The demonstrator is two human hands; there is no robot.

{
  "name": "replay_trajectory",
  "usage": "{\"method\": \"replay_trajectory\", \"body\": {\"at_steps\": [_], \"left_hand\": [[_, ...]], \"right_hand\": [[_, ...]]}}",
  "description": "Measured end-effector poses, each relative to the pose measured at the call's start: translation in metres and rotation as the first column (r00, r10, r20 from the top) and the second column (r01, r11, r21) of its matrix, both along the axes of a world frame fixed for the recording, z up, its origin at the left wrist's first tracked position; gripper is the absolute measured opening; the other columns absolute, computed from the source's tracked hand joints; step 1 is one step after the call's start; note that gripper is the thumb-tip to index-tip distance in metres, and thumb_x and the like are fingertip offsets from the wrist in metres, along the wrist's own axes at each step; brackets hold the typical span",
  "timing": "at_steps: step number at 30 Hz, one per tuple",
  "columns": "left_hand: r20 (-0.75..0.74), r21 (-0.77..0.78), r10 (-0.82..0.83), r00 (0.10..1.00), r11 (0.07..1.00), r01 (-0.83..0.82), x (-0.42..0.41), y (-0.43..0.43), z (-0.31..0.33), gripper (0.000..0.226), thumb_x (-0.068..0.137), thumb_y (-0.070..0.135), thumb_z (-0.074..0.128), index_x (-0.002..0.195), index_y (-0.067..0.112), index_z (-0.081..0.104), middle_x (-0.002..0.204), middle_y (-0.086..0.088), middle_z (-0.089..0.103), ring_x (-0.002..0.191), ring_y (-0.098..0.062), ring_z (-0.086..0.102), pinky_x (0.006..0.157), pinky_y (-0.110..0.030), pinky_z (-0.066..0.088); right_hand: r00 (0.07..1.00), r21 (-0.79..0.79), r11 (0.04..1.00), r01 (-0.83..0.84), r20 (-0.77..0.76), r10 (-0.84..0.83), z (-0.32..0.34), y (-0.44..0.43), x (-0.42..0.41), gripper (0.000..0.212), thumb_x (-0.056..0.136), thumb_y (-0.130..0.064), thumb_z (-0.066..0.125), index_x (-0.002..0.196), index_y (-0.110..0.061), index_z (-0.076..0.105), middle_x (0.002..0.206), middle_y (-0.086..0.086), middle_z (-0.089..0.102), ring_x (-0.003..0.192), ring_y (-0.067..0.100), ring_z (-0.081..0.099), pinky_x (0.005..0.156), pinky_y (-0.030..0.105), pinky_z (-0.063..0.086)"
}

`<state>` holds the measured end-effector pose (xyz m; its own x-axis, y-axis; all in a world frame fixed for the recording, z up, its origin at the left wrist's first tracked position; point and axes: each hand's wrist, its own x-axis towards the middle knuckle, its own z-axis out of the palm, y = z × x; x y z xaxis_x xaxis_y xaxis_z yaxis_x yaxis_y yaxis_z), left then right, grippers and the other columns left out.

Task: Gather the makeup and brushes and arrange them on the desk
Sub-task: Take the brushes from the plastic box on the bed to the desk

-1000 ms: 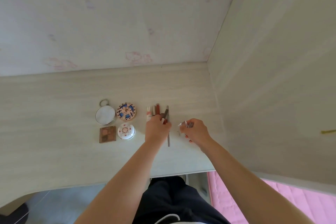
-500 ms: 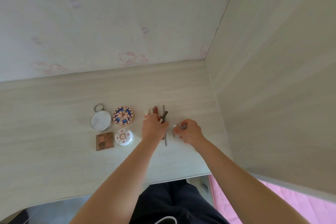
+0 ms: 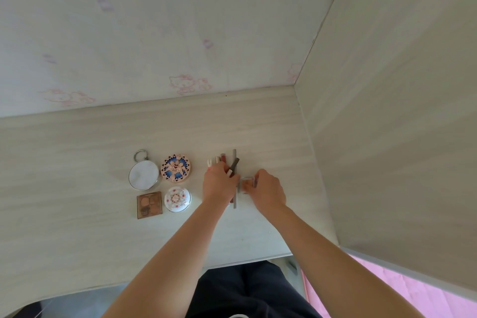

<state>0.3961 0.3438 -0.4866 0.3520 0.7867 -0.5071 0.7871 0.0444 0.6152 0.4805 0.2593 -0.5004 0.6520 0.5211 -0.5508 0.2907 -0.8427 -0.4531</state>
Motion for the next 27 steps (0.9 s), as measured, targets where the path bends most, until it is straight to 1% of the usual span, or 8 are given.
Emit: {"method": "replay_trajectory", "body": {"at_steps": [4, 8, 10, 13, 15, 17, 23, 27], "left_hand": [[-0.006, 0.035, -0.007, 1.000, 0.999, 0.007, -0.002, 0.001, -0.002, 0.008, 0.084, 0.015, 0.062, 0.089, 0.009, 0.061, 0.084, -0.007, 0.062, 0.069, -0.022, 0.062, 0.049, -0.023, 0.044], [0.000, 0.046, 0.007, 1.000, 0.999, -0.007, -0.004, 0.002, -0.006, 0.007, 0.082, 0.016, 0.062, 0.087, 0.011, 0.062, 0.083, -0.006, 0.063, 0.074, -0.023, 0.064, 0.061, -0.031, 0.053], [-0.004, 0.048, 0.002, 1.000, 0.999, -0.002, -0.005, 0.002, -0.009, 0.008, 0.082, 0.017, 0.061, 0.089, 0.013, 0.063, 0.086, -0.006, 0.062, 0.075, -0.022, 0.063, 0.057, -0.028, 0.049], [0.010, 0.037, -0.003, 1.000, 0.999, 0.003, -0.003, 0.001, -0.009, 0.008, 0.082, 0.017, 0.060, 0.088, 0.012, 0.062, 0.087, -0.008, 0.062, 0.073, -0.022, 0.062, 0.051, -0.024, 0.045], [0.029, 0.040, 0.004, 1.000, 0.999, -0.005, 0.000, 0.001, -0.010, 0.010, 0.080, 0.018, 0.060, 0.087, 0.011, 0.062, 0.084, -0.007, 0.063, 0.082, -0.026, 0.060, 0.064, -0.033, 0.051], [0.038, 0.037, 0.004, 0.999, 0.999, -0.006, 0.002, 0.001, -0.008, 0.012, 0.079, 0.017, 0.060, 0.088, 0.010, 0.062, 0.083, -0.007, 0.064, 0.088, -0.029, 0.058, 0.074, -0.040, 0.052], [0.052, 0.031, 0.017, 0.998, 0.999, -0.019, 0.002, 0.001, -0.005, 0.012, 0.081, 0.015, 0.059, 0.090, 0.009, 0.062, 0.083, -0.007, 0.064, 0.088, -0.030, 0.060, 0.075, -0.042, 0.053], [0.051, 0.031, 0.015, 0.999, 0.999, -0.017, 0.000, -0.002, -0.004, 0.011, 0.083, 0.015, 0.060, 0.092, 0.010, 0.063, 0.083, -0.007, 0.064, 0.084, -0.029, 0.061, 0.071, -0.039, 0.055]], "right_hand": [[1.000, 0.068, 0.998, 0.005, -0.009, -0.004, -0.003, 0.005, 0.001, 0.026, 0.087, -0.037, 0.062, 0.092, -0.016, 0.048, 0.088, 0.002, 0.056, 0.069, 0.018, 0.050, 0.054, 0.027, 0.037], [0.979, 0.203, 0.971, 0.127, -0.184, -0.089, 0.004, 0.000, 0.009, 0.030, 0.089, -0.018, 0.061, 0.106, -0.012, 0.038, 0.089, 0.007, 0.055, 0.067, 0.015, 0.052, 0.056, 0.023, 0.042], [0.970, 0.224, 0.960, 0.168, -0.211, -0.121, 0.007, -0.004, 0.016, 0.026, 0.088, -0.012, 0.059, 0.104, -0.011, 0.039, 0.091, 0.009, 0.056, 0.068, 0.017, 0.054, 0.056, 0.023, 0.045], [0.967, 0.232, 0.952, 0.201, -0.200, -0.156, 0.008, -0.010, 0.025, 0.009, 0.085, -0.010, 0.062, 0.092, -0.010, 0.056, 0.091, 0.008, 0.064, 0.075, 0.021, 0.061, 0.060, 0.024, 0.052], [0.955, 0.242, 0.940, 0.241, -0.233, -0.184, 0.008, -0.013, 0.026, 0.004, 0.081, -0.010, 0.068, 0.083, -0.010, 0.065, 0.085, 0.007, 0.069, 0.079, 0.022, 0.065, 0.070, 0.035, 0.057], [0.962, 0.245, 0.949, 0.200, -0.234, -0.142, 0.008, -0.017, 0.024, 0.005, 0.079, -0.009, 0.071, 0.080, -0.011, 0.067, 0.081, 0.004, 0.069, 0.079, 0.020, 0.065, 0.076, 0.035, 0.056], [0.982, 0.267, 0.957, 0.111, -0.177, -0.064, 0.001, -0.020, 0.011, 0.032, 0.068, -0.014, 0.083, 0.084, -0.014, 0.055, 0.080, -0.002, 0.056, 0.071, 0.013, 0.053, 0.060, 0.015, 0.039], [0.980, 0.287, 0.952, 0.110, -0.193, -0.055, -0.001, -0.023, 0.003, 0.028, 0.072, -0.011, 0.080, 0.083, -0.014, 0.055, 0.073, 0.000, 0.054, 0.067, 0.014, 0.049, 0.055, 0.012, 0.038]]}}
